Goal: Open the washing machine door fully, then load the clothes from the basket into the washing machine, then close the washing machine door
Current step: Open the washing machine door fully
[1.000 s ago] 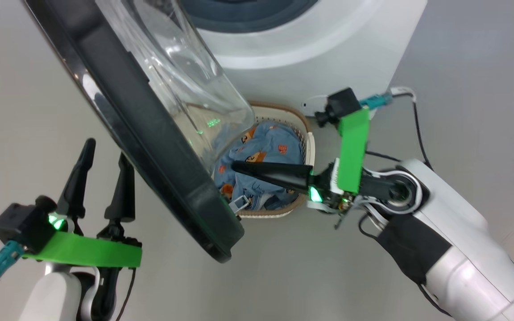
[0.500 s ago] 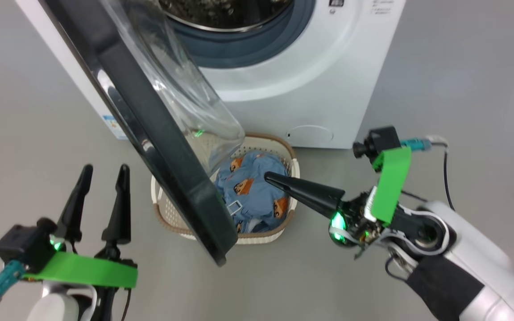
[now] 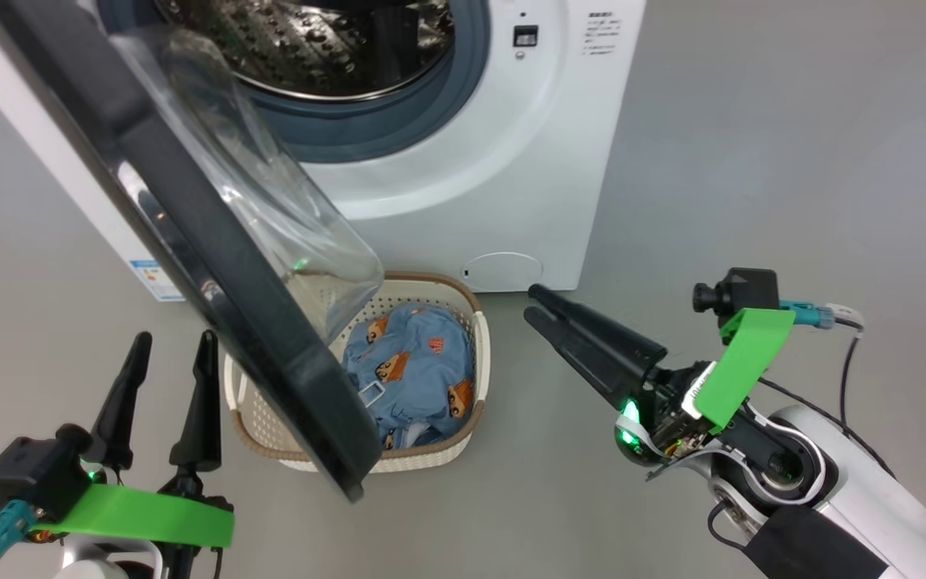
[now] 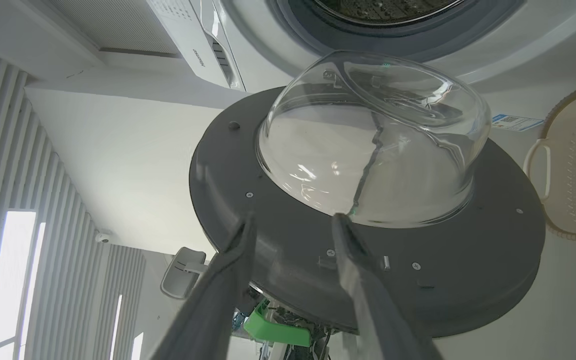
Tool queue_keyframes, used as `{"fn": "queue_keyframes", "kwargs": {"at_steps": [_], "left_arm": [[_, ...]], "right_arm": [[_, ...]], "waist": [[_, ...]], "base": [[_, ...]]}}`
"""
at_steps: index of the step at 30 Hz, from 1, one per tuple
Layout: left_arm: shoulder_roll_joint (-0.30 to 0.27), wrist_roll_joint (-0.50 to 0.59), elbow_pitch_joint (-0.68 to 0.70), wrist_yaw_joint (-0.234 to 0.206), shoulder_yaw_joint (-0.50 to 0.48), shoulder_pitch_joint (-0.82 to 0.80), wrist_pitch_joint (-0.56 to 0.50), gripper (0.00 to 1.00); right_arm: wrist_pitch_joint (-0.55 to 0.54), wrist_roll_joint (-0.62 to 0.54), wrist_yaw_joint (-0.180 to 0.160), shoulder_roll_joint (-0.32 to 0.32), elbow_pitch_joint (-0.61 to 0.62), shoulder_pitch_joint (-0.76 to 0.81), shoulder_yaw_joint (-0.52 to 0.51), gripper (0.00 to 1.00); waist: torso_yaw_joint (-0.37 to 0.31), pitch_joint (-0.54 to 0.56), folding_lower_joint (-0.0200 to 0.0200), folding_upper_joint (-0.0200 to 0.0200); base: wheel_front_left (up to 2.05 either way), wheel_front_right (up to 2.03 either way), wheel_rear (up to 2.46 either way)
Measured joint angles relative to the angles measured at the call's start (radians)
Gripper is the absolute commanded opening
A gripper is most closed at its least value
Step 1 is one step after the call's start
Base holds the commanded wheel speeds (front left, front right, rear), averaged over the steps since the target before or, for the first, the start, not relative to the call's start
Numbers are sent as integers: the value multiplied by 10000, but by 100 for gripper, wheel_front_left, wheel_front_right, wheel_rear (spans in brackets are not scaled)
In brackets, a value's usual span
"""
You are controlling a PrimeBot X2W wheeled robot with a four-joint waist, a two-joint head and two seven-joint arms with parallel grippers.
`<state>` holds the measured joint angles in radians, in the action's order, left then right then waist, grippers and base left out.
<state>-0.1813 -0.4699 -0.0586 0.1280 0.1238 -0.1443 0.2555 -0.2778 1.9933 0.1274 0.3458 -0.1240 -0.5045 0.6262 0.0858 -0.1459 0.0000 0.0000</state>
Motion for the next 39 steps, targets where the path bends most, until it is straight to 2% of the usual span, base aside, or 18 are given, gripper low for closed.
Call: {"fn": "queue_keyframes", "kwargs": {"at_steps": [4, 15, 17, 18, 20, 23, 27, 30, 35, 39], "left_arm": [[4, 2, 0, 0, -13, 9, 0, 100], [15, -2, -8, 0, -10, 20, 0, 100], [15, -2, -8, 2, -17, 24, 0, 100], [15, -2, -8, 2, -17, 24, 0, 100], [15, -2, -6, 0, -40, 28, 0, 100], [19, -2, 0, 2, -73, 33, 0, 100], [44, 0, 13, 0, -82, 46, 0, 100], [63, 6, 31, 0, -82, 75, 0, 100], [77, 13, 40, 0, -90, 214, 0, 100], [77, 15, 42, 0, -113, 222, 0, 100]], "right_arm": [[911, -848, 0, -100, -224, 143, -263, 100], [4738, -4149, 0, -579, -2217, -142, -780, 100], [5133, -5125, 0, -585, -2771, -362, -907, 100], [5133, -5125, 0, -585, -2771, -362, -907, 100], [5273, -6452, 0, -614, -3413, -547, -1252, 100], [5275, -8914, 0, -1028, -3829, -568, -2903, 100], [5277, -12161, 0, -1906, -3599, -214, -4661, 100], [5277, -13775, 2, -2514, -2989, 554, -5478, 100], [5277, -15777, 4, -2744, -1862, 1785, -6125, 100], [5277, -16818, 4, -2851, -1053, 2653, -6450, 100]], "waist": [[-119, 102, 0, 0], [-55, 220, 0, 0], [-55, 227, 0, 0], [-55, 227, 0, 0], [-65, 230, 0, 0], [-105, 212, 0, 0], [-142, 212, 0, 0], [-166, 230, 0, 0], [-201, 259, 0, 0], [-208, 262, 0, 0]], "base": [[0, 0, 0], [0, 0, 0], [0, 0, 0], [0, 0, 0], [0, 0, 0], [0, 0, 0], [0, 0, 0], [0, 0, 0], [0, 0, 0], [0, 0, 0]]}}
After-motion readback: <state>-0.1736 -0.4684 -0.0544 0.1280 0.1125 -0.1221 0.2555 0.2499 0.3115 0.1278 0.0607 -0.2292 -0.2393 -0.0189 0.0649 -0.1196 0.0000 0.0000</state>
